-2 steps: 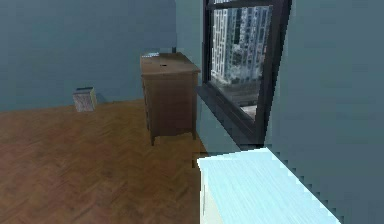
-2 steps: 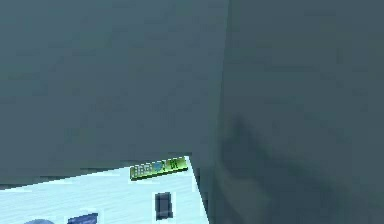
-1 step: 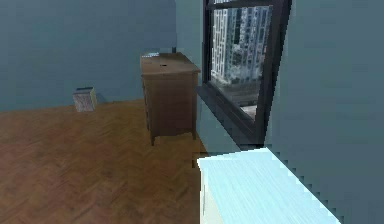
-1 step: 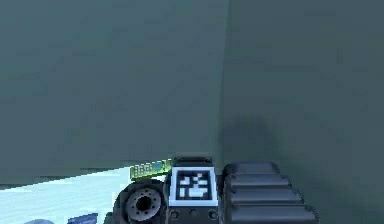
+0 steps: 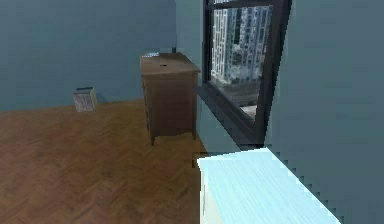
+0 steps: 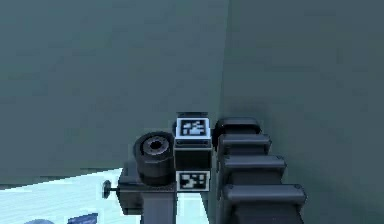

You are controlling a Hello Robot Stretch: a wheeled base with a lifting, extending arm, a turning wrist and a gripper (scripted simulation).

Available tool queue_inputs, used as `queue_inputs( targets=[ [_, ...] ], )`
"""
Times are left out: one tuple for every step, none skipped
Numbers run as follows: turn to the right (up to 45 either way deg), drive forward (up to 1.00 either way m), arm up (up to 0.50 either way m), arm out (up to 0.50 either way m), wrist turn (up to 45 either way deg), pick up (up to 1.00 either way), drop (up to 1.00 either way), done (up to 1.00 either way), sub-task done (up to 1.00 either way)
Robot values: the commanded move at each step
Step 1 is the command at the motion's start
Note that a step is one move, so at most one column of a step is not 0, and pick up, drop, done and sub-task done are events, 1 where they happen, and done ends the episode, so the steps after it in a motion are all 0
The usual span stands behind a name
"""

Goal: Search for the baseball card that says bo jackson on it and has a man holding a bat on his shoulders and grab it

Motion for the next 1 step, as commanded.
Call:
queue_inputs(
  targets=[
    [0.0, 0.0, 0.0, 0.0, 45.0, 0.0, 0.0, 0.0, 0.0]
  ],
)
